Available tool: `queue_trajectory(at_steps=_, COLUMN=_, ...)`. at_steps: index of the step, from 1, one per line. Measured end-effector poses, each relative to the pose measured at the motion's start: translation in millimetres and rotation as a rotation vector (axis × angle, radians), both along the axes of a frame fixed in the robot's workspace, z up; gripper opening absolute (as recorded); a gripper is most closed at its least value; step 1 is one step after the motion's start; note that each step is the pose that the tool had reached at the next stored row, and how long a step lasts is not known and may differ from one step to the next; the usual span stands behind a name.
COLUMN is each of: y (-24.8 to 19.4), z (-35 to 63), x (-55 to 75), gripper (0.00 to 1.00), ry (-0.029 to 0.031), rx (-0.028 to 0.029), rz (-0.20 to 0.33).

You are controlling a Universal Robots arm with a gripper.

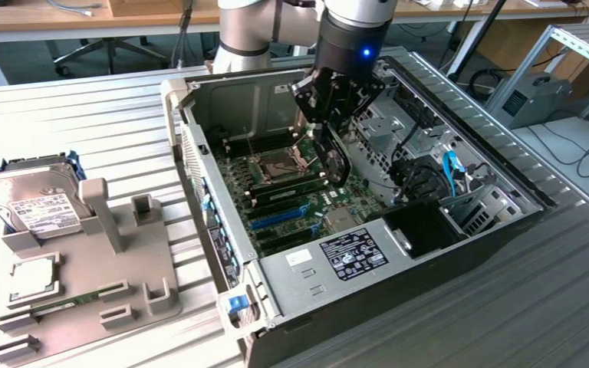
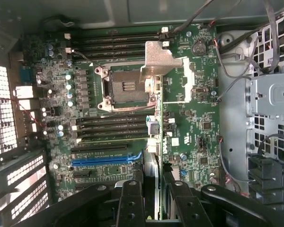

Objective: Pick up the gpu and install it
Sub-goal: 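Pick up the gpu and move the gpu toward the slot, then insert the gpu into the slot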

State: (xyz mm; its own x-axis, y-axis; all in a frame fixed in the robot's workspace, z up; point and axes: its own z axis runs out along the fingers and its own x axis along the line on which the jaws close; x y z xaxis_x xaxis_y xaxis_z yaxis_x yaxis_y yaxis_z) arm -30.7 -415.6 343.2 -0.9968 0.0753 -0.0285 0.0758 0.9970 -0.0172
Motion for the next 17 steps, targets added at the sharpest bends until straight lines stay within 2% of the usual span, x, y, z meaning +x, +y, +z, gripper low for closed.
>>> queue_trajectory(at_steps=17, y=0.5, z=-3.0, x=3.2, gripper=0.26, ry=0.0000, rx=0.0000, rz=0.000)
